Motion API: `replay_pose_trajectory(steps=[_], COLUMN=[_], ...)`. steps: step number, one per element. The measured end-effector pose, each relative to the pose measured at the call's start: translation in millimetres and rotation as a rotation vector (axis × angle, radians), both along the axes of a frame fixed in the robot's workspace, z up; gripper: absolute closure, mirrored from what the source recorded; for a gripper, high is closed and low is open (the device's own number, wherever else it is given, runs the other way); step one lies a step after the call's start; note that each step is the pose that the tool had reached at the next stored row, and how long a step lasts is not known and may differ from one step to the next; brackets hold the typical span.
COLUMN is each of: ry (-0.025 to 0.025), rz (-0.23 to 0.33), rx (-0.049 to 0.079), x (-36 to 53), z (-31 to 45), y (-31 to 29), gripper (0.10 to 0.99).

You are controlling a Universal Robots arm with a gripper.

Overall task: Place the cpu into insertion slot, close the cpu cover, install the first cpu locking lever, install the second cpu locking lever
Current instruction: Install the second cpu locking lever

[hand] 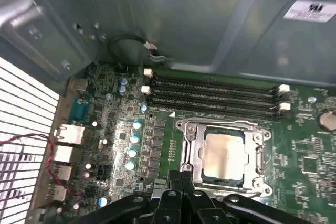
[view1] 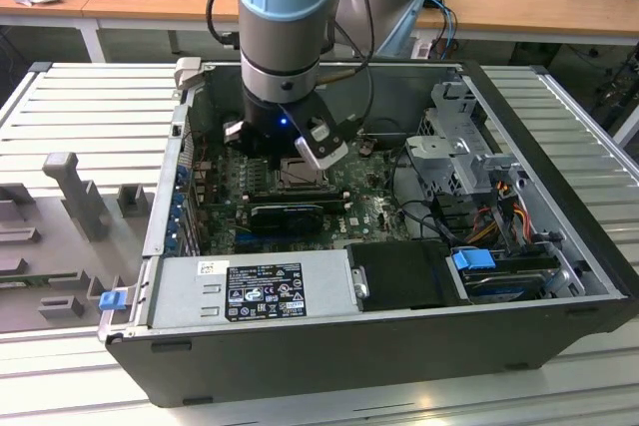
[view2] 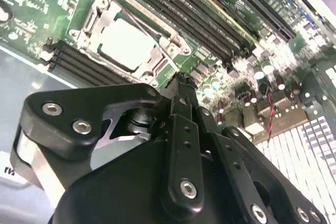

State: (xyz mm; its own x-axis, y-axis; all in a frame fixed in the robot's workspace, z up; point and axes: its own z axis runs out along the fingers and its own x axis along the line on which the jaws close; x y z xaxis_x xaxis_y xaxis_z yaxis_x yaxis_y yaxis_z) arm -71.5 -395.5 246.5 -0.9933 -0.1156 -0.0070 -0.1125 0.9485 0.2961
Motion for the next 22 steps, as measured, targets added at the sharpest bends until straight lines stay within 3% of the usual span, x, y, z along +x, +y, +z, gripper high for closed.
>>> replay_pose_trajectory(steps=[2,6,11,15,22], ry=[0.0028,0.0186,0.0197,0.0205,0.0205], rz=[0.000,0.000,-0.007,-0.007,-0.007], rx=[0.000,0.000,0.000,0.000,0.000], x=[4.9,30.3,30.4,22.1,16.3], z=[1.3,0.6,-4.6,-11.2,-28.4], y=[0.2,-0.5,-13.4,-13.9,-13.9], gripper=[0.980,0.980,0.980,0.980,0.980])
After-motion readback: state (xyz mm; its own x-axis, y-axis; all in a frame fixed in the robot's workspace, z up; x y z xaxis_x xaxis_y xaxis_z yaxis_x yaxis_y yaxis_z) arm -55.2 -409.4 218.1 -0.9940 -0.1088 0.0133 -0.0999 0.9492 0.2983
